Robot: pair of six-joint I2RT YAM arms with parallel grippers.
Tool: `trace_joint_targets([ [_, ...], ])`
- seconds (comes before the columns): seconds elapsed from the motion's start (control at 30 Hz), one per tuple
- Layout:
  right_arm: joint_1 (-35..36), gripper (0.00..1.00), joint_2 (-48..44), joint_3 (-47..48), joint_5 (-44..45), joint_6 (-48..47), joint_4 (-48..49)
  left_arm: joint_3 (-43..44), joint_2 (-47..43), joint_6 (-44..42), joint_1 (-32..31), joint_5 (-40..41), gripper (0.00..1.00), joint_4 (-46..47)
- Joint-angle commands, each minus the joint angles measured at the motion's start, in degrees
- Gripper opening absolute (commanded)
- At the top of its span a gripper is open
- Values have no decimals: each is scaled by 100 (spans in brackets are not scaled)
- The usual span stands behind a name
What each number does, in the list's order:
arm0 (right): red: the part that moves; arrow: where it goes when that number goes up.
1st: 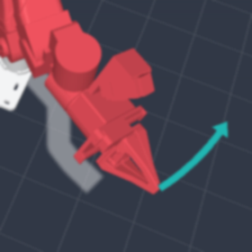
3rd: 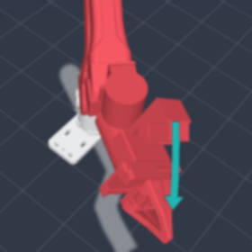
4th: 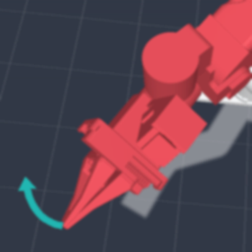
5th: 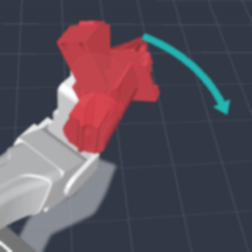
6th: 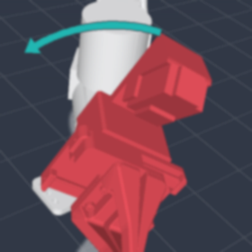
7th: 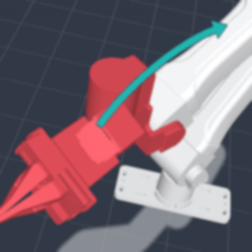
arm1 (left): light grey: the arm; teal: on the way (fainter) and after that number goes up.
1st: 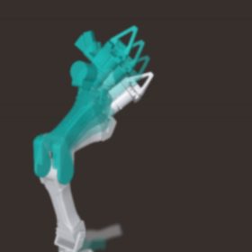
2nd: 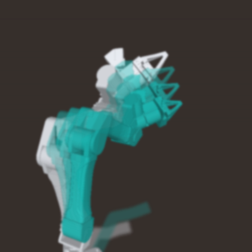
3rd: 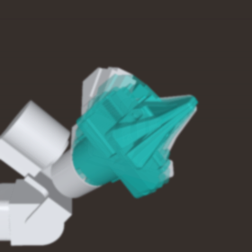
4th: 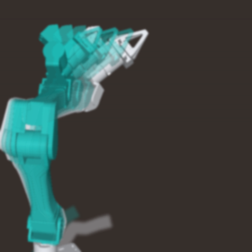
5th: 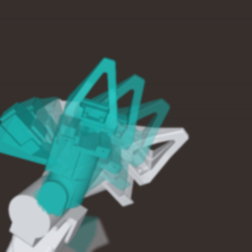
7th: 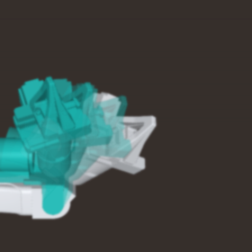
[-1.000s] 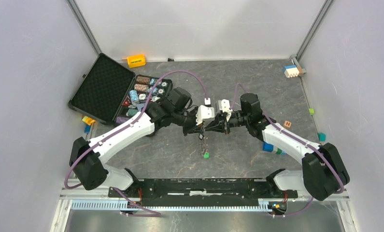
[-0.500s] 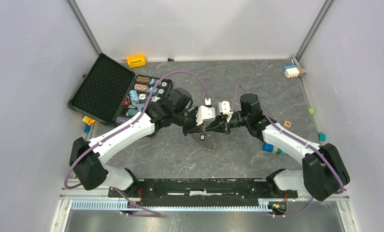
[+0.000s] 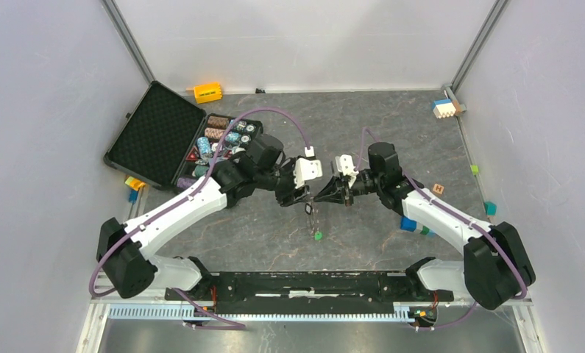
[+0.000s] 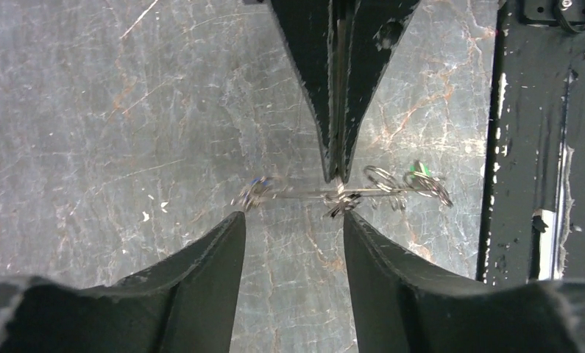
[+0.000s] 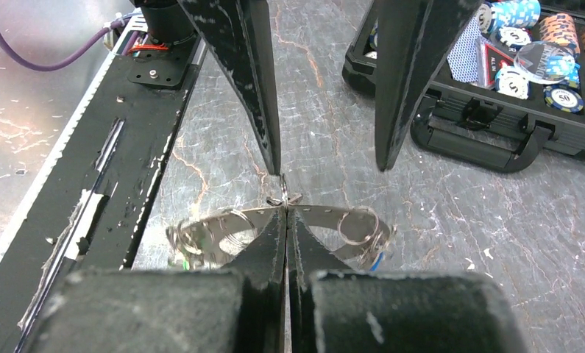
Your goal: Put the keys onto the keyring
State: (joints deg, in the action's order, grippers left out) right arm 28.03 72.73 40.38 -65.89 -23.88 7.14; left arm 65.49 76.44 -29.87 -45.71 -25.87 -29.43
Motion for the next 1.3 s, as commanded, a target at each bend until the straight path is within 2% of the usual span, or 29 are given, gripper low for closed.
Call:
trace_joint_targets([
  [0.0, -68, 0, -192, 152, -95, 291, 309, -151, -409, -123, 153, 74, 61, 328],
  [0.23, -215, 0, -219, -89, -230, 1326, 1397, -634, -668, -225, 412, -446, 62, 516],
  [0.43, -267, 0, -147, -142, -476, 2065, 2135, -1476, -872, -771, 484, -1045, 63, 1678],
  [0.63, -283, 0, -141, -162, -609, 2267, 2371, -1331, -485, -1074, 499, -1397, 64, 1751],
  [1.0, -322, 0, -144, -259, -610, 2588, 2723, -1186, -230, -620, 500, -2388, 63, 1715],
  [1.17, -332, 0, -124, -276, -588, 2601, 2749, -1195, -102, 107, 502, -2318, 61, 2302],
  [1.27, -323, 0, -127, -302, -575, 2612, 2775, -1179, -26, 343, 502, -2217, 56, 2523],
])
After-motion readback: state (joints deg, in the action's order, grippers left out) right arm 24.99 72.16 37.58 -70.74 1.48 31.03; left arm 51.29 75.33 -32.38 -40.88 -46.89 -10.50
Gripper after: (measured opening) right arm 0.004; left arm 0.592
